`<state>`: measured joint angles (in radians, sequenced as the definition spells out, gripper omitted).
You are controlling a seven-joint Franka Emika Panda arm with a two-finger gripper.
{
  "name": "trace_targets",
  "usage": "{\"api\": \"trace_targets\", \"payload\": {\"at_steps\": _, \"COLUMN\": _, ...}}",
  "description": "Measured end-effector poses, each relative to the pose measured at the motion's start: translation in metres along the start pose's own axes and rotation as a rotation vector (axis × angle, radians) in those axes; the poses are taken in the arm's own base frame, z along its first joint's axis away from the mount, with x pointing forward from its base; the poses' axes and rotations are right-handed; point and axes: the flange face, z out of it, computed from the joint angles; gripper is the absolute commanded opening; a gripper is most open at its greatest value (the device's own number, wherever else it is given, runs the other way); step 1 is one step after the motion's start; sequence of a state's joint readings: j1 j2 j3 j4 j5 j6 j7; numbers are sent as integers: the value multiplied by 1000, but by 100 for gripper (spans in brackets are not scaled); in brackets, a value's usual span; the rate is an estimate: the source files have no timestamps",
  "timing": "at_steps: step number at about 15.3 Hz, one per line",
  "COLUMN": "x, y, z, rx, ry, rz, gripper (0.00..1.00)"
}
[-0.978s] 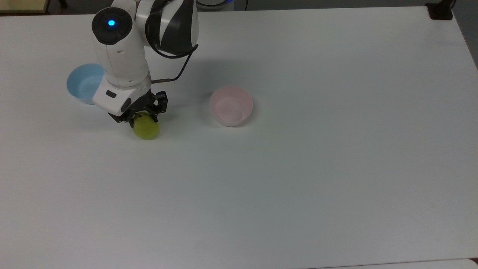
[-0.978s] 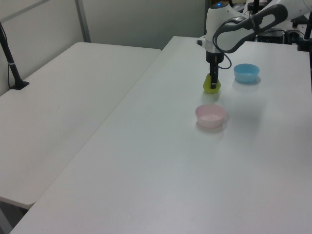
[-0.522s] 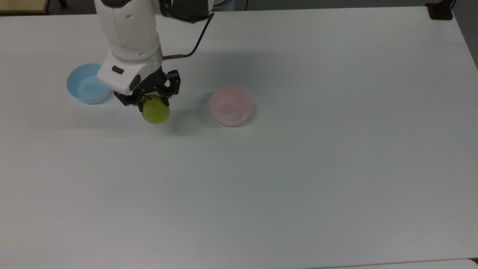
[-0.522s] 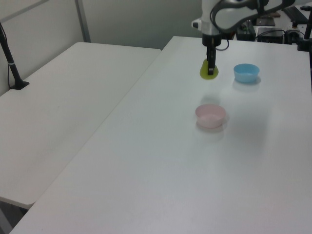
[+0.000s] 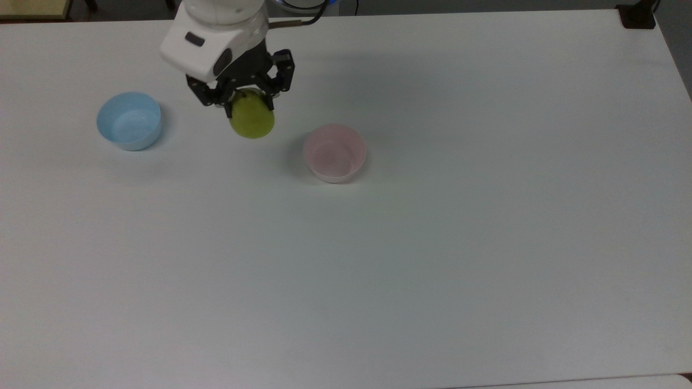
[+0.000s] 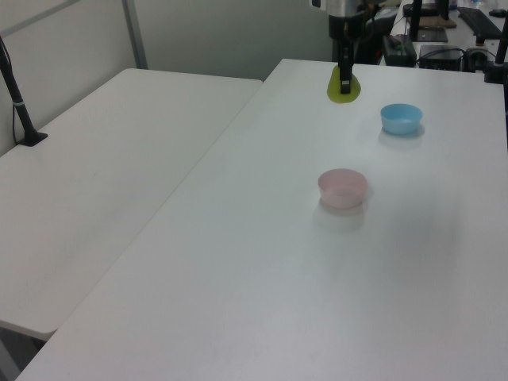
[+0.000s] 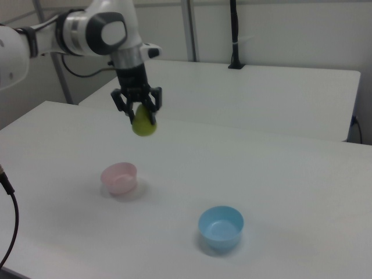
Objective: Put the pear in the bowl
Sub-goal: 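Lift the pear and carry it over the pink bowl, then lower the pear into the pink bowl and open the gripper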
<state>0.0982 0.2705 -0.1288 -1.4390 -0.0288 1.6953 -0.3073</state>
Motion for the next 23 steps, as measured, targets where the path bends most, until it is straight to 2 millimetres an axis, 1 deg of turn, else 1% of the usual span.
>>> {"api": "trace_targets", "payload": {"at_steps": 4, "x": -6, "y": -42, "z": -26, "rx": 2, "ry": 26, "rz": 48, "gripper": 0}}
{"api": "trace_targets", "payload": {"at_steps": 7, "x": -15, "y": -71, "z": -30, "rx": 43, "ry": 28, "rz": 55, "gripper": 0}}
{"api": "trace_targets", "payload": {"at_steps": 9, "x": -22, "y": -82, "z": -27, "rx": 89, "ry": 34, "rz": 54, "gripper": 0}}
{"api": "trace_targets", "payload": {"at_steps": 12, "x": -29, "y": -94, "z": -8, "rx": 108, "ry": 54, "rz": 63, "gripper": 0}}
{"api": "trace_targets", "payload": {"at_steps": 17, "x": -27, "y": -111, "z": 43, "rx": 105, "ry": 59, "rz": 71, "gripper": 0}}
{"api": "trace_targets", "payload": {"at_steps": 19, "x": -23, "y": -114, "z": 60, "rx": 102, "ry": 57, "rz": 70, "gripper": 0}}
{"api": "trace_targets", "payload": {"at_steps": 23, "x": -8, "y": -115, "z": 93, "rx": 91, "ry": 66, "rz": 114, "gripper": 0}}
